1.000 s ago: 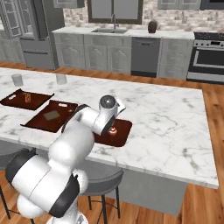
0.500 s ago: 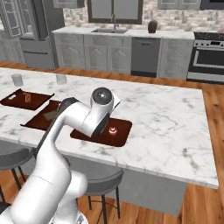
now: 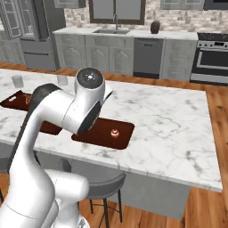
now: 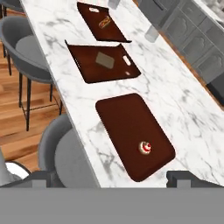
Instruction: Take the donut and cupcake from the fridge and place them on the empty tray on the dining counter.
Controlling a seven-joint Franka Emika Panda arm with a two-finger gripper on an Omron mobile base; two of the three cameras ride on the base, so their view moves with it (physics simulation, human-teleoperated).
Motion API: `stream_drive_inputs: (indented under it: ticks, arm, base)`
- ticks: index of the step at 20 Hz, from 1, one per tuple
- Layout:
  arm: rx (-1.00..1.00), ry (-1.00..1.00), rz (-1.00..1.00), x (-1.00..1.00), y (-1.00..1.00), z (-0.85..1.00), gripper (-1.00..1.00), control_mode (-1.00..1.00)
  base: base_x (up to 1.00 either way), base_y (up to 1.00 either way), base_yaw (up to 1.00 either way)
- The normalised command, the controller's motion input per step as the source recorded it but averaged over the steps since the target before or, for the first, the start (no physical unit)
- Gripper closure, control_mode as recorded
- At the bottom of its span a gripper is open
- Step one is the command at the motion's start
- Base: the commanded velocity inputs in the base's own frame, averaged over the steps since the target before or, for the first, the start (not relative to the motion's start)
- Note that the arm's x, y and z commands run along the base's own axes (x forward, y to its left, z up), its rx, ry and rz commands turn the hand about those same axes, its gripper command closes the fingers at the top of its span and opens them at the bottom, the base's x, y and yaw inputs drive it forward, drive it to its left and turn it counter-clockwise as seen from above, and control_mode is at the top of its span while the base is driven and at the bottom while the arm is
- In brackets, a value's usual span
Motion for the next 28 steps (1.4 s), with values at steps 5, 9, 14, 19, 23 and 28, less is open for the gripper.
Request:
stream_drive_inputs:
  ticks: [5,9,14,19,23,28]
  arm:
    - [-0.06,-0.16,0.00,-0.72,0.20,0.04,-1.00,-1.00]
    - [-0.01,-0.26,-0.04,-0.64,0.02,-0.29,-1.00,-1.00]
    - [-0.03,-0.36,-0.09,-0.66,0.26,-0.25,-1.00,-1.00]
    - [0.00,0.00,0.00,0.03,0.06,0.00,-1.00,1.00]
    - [0.00,0.00,0.00,0.00,0.00,0.00,-1.00,1.00]
    - [0.00,0.00,0.00,0.00,0.00,0.00,-1.00,1.00]
  base:
    - [0.00,0.00,0.00]
    - [0.00,0.00,0.00]
    - [0.00,0.00,0.00]
    - [0.01,0.10,0.00]
    - [-0.45,0.46,0.02]
    - [-0.21,0.89,0.01]
